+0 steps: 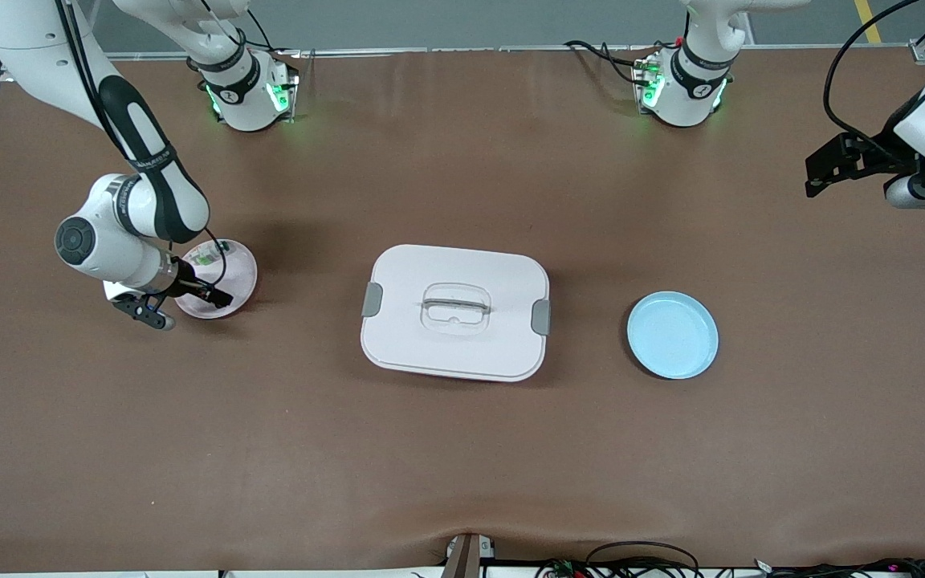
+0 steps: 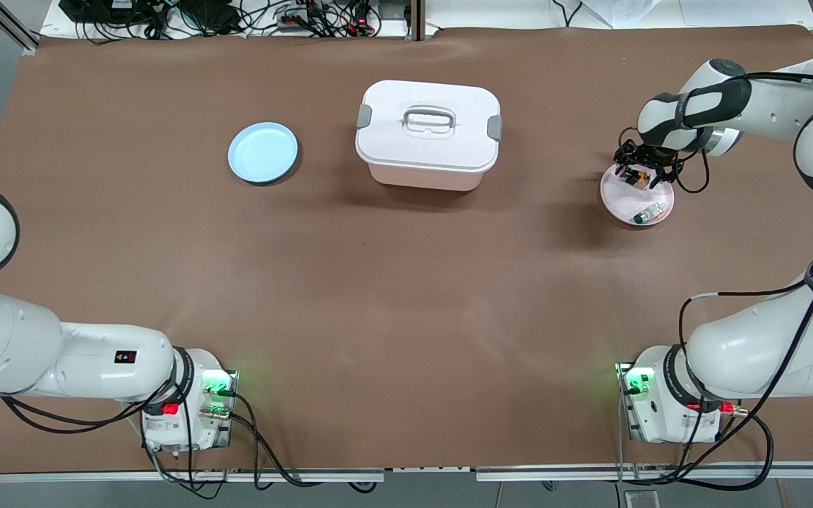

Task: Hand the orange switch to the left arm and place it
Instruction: 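Close the right gripper on the orange switch's black body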

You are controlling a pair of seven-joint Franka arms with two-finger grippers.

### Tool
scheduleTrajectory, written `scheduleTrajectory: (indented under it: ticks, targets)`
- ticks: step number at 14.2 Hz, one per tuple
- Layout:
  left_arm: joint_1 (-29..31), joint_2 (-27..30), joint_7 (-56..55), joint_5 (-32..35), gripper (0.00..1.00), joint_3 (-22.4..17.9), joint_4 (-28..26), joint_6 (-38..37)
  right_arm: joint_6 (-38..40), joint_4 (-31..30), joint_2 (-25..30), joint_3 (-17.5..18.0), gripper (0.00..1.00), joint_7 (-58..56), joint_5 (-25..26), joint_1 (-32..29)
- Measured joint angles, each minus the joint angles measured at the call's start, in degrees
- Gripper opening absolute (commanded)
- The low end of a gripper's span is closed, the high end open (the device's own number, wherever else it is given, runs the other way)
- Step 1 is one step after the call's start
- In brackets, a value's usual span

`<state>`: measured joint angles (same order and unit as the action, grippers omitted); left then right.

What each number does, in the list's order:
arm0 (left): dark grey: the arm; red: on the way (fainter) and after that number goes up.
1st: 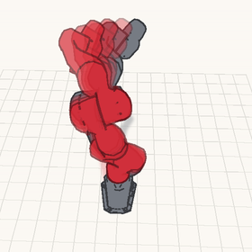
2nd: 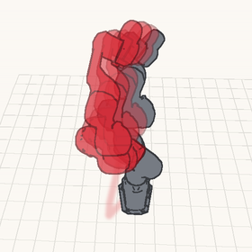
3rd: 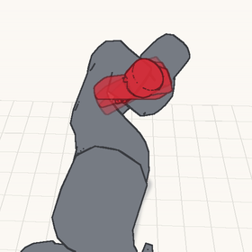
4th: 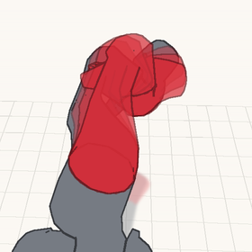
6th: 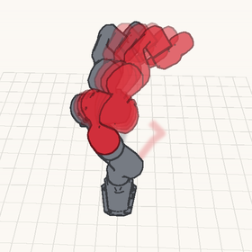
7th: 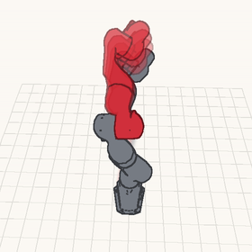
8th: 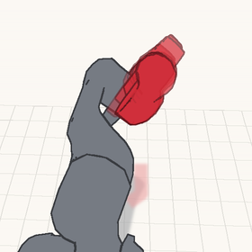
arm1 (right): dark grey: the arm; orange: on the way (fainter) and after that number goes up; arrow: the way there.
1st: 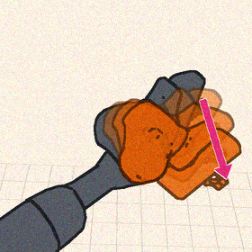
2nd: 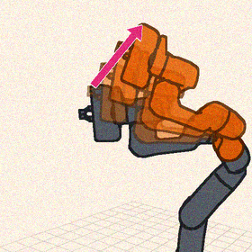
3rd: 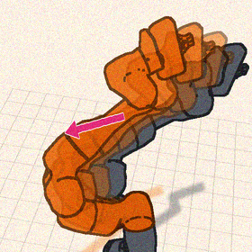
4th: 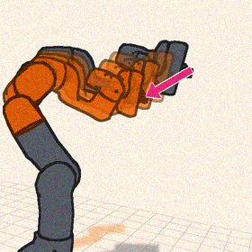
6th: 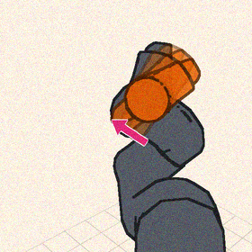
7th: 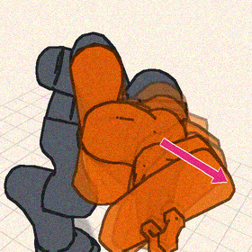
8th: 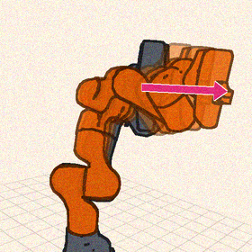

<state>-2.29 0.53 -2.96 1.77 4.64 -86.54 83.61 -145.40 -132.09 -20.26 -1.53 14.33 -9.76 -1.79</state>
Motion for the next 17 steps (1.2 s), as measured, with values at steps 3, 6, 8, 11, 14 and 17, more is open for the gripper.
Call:
scheduleTrajectory:
  ticks: [3,6,8,11,14,17]
  targets:
    - [0.06,-0.01,-0.06,0.00,1.00,-0.01,-0.03,0.00,-0.09,-0.01,-0.27,-0.11,1.00,0.00,0.00,-0.03]
    - [0.06,-0.15,-0.07,0.00,1.00,-0.02,-0.22,0.00,-0.22,-0.01,-0.45,-0.14,1.00,0.00,0.00,-0.03]
    - [0.06,-0.18,-0.07,0.00,1.00,-0.02,-0.29,0.00,-0.28,-0.01,-0.51,-0.14,0.93,0.00,0.00,-0.03]
    - [0.06,-0.18,-0.08,0.00,1.00,-0.02,-0.31,0.01,-0.35,-0.01,-0.55,-0.14,0.56,-0.02,0.00,-0.03]
    - [0.06,-0.18,-0.08,0.00,1.00,-0.02,-0.31,0.02,-0.36,0.02,-0.55,-0.12,0.32,-0.02,0.00,-0.03]
    - [0.07,-0.18,-0.08,0.00,1.00,-0.02,-0.31,0.02,-0.36,0.08,-0.56,-0.05,0.24,-0.04,0.00,-0.02]
